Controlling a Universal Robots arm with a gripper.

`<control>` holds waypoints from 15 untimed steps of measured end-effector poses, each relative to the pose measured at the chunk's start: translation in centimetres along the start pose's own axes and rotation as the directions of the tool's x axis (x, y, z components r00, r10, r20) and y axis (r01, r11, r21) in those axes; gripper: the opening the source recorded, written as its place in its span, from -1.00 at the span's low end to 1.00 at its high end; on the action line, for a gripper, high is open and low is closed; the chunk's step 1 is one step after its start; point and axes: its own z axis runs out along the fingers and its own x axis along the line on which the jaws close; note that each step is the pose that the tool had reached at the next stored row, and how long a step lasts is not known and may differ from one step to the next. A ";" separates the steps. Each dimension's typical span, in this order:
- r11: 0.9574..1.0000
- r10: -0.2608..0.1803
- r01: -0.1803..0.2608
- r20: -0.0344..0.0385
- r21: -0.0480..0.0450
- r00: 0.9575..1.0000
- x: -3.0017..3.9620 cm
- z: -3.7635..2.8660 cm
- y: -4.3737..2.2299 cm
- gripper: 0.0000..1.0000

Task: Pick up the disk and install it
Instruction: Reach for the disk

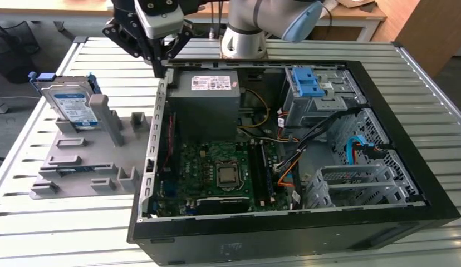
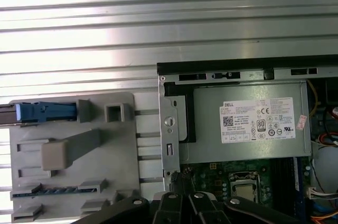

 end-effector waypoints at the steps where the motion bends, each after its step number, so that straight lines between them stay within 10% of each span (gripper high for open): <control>1: 1.000 0.000 0.000 0.000 0.000 1.000 0.07 0.01 -0.01 -0.79; 15: 1.000 0.000 0.000 -0.003 0.000 1.000 1.69 0.16 -0.11 -0.79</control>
